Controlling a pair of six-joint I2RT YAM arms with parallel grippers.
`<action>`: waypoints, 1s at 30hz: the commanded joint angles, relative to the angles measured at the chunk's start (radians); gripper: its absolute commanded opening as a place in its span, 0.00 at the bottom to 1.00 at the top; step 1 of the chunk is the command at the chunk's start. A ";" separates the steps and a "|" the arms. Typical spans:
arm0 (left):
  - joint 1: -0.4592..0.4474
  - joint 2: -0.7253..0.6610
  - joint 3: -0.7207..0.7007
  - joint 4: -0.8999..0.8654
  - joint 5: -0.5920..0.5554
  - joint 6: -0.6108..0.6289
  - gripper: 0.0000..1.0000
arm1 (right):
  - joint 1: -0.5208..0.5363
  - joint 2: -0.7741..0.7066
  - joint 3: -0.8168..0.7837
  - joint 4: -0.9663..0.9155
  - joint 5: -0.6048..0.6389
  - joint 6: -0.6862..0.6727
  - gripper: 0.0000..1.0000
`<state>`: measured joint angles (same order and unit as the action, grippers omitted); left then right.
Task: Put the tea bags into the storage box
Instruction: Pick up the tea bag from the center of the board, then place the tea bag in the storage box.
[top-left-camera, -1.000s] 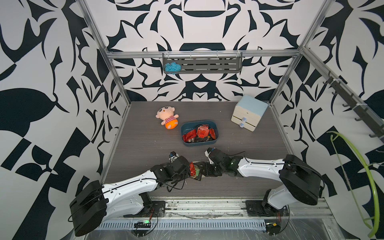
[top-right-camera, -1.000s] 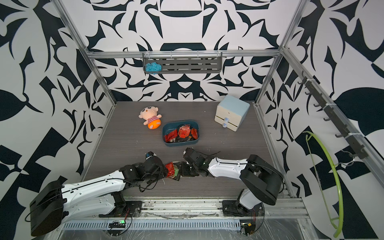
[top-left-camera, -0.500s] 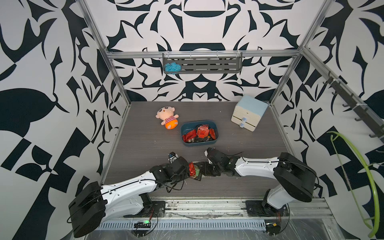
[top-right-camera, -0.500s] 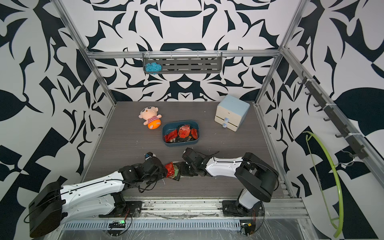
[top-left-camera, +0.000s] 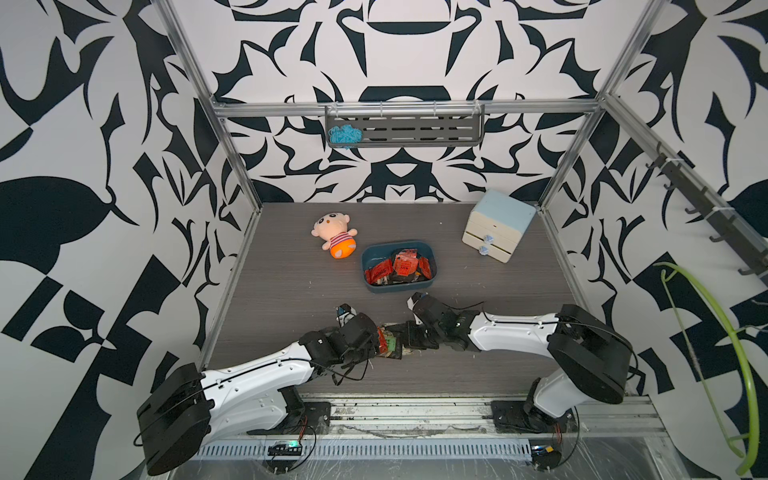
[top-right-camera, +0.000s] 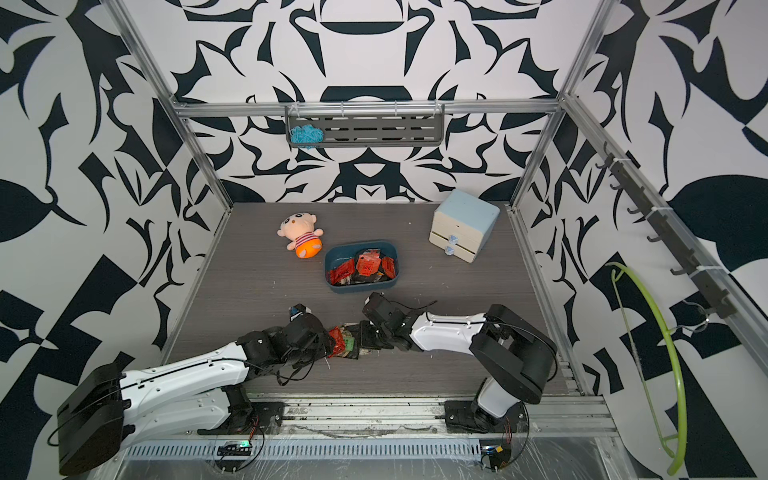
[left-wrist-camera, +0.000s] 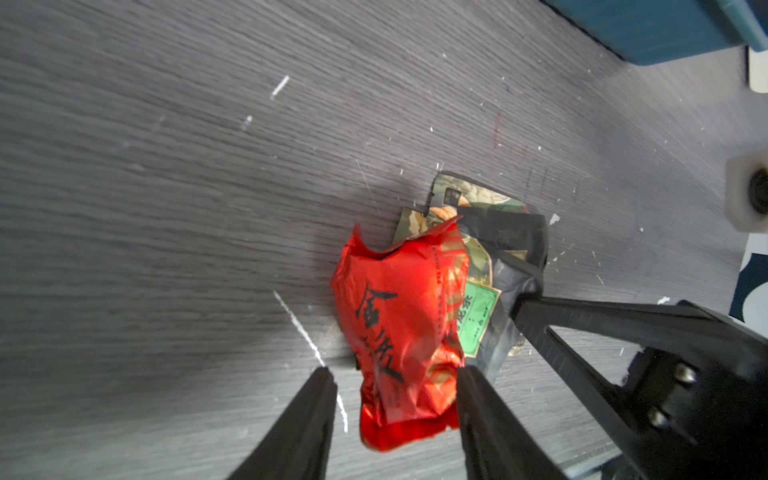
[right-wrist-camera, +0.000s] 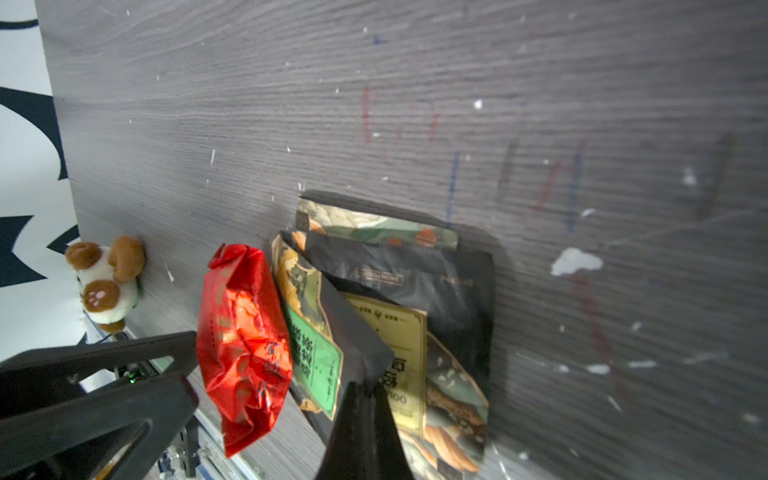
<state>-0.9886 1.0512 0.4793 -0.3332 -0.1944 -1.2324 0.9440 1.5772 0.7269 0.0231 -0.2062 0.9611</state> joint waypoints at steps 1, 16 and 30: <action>-0.002 -0.032 0.000 -0.038 -0.021 0.001 0.52 | 0.003 -0.063 0.034 -0.046 0.041 -0.021 0.00; -0.002 -0.129 -0.011 -0.083 -0.070 -0.024 0.52 | 0.003 -0.374 0.017 -0.403 0.218 -0.099 0.00; -0.002 -0.098 0.027 -0.129 -0.128 -0.012 0.52 | -0.090 -0.622 0.227 -0.735 0.453 -0.277 0.00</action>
<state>-0.9886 0.9546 0.4801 -0.4057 -0.2802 -1.2560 0.8925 0.9730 0.8860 -0.6285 0.1432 0.7570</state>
